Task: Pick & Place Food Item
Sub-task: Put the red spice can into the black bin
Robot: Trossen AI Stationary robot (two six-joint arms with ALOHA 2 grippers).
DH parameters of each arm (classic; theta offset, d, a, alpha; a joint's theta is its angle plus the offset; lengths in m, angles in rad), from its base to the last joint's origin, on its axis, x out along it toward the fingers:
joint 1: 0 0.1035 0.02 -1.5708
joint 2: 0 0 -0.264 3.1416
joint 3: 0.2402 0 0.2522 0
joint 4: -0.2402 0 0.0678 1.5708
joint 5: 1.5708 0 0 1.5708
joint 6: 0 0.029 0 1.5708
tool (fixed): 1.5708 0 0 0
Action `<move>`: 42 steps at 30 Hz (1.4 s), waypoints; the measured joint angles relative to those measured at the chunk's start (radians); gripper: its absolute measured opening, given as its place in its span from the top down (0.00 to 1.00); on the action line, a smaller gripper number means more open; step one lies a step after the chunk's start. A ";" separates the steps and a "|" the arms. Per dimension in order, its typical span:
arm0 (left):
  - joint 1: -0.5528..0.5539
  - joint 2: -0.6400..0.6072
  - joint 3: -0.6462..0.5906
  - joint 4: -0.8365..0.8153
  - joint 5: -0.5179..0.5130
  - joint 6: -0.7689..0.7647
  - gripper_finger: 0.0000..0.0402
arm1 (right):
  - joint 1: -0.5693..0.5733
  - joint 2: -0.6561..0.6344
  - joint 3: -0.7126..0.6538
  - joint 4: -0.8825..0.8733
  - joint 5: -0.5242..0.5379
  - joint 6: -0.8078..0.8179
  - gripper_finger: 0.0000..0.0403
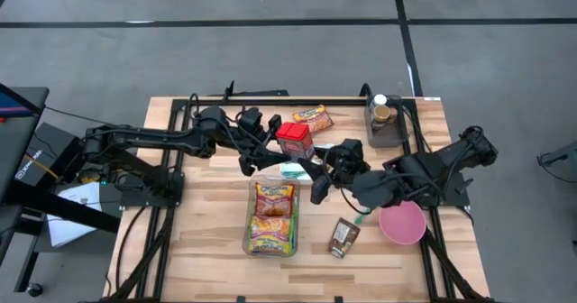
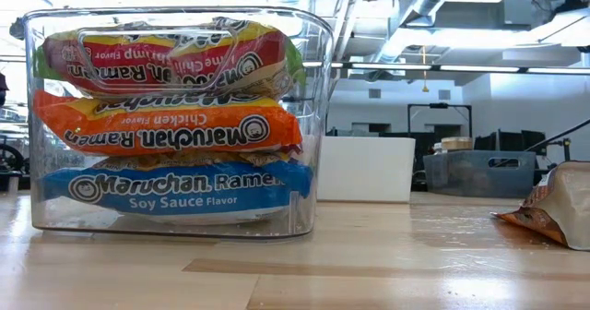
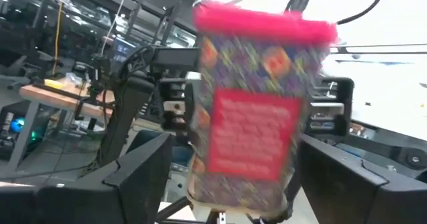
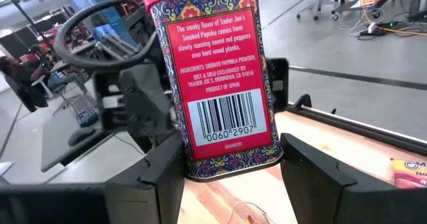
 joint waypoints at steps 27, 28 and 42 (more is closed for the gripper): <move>-0.008 -0.004 0.000 -0.023 0.059 -0.002 0.55 | -0.002 0.001 0.000 0.052 0.012 -0.075 0.37; -0.009 -0.004 0.000 -0.036 0.061 0.002 0.55 | 0.002 0.000 0.000 0.050 0.013 -0.083 0.35; -0.010 -0.120 0.000 -0.617 0.079 0.202 0.55 | 0.035 -0.048 0.000 -0.117 -0.157 -0.061 0.30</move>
